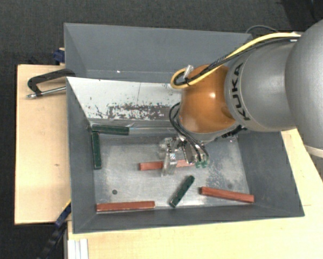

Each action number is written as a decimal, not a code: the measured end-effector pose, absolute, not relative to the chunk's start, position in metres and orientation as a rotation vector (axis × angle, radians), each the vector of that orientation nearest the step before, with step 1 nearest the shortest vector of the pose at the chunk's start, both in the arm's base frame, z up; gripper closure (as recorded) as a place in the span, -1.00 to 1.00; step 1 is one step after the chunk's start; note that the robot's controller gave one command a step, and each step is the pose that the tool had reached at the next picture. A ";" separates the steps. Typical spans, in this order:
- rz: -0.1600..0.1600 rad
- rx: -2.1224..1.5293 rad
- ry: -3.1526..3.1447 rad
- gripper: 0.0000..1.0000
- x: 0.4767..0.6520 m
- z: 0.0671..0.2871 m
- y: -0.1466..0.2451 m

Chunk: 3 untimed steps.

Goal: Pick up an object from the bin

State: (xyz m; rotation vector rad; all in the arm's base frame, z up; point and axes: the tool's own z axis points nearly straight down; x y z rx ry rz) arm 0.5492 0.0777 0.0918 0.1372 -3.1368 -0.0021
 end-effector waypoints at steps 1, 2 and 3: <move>-0.003 0.137 -3.144 1.00 0.551 0.106 0.078; -0.003 0.137 -3.144 1.00 0.551 0.114 0.078; -0.002 0.136 -3.139 1.00 0.550 0.125 0.078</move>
Offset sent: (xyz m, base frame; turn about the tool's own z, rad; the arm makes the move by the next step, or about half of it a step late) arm -0.0001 0.0000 0.0419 0.0000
